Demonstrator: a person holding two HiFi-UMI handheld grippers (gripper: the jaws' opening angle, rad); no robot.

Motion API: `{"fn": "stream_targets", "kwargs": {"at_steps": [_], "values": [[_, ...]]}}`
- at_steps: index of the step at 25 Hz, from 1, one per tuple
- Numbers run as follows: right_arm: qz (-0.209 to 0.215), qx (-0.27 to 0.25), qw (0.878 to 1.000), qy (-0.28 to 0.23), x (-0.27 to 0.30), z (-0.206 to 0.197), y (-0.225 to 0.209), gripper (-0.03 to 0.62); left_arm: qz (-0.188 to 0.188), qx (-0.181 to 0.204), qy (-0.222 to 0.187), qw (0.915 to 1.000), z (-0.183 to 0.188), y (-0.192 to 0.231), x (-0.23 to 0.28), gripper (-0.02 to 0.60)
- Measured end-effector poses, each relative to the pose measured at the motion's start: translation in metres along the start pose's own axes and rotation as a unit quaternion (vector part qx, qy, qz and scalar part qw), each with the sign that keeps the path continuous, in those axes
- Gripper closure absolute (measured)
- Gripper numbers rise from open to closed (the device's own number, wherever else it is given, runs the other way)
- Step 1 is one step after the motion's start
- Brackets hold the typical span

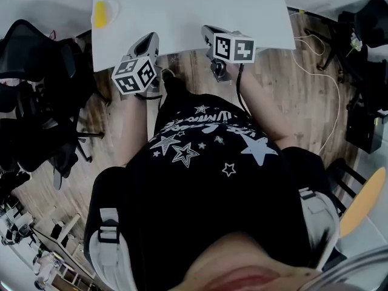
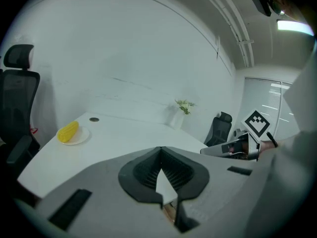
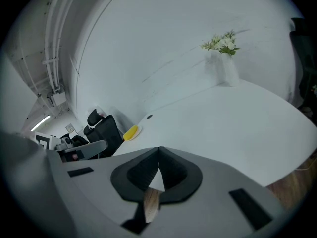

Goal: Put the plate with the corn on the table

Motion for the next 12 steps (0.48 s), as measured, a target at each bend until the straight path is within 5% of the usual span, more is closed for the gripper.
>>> {"fn": "stream_targets", "kwargs": {"at_steps": [12], "values": [[0.026, -0.005, 1.0, 0.007, -0.049, -0.016, -0.019, 0.588, 0.033, 0.013, -0.005, 0.9994, -0.014, -0.051, -0.046, 0.577]]}}
Point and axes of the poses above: the fingertips, and each gripper's own axes: x forward along the fingers, y to its left, z out of its top, the point moved 6 cm from there along -x, backward along the fingers, and after that the axes turned 3 degrees about -y, right-handed, at the moved point
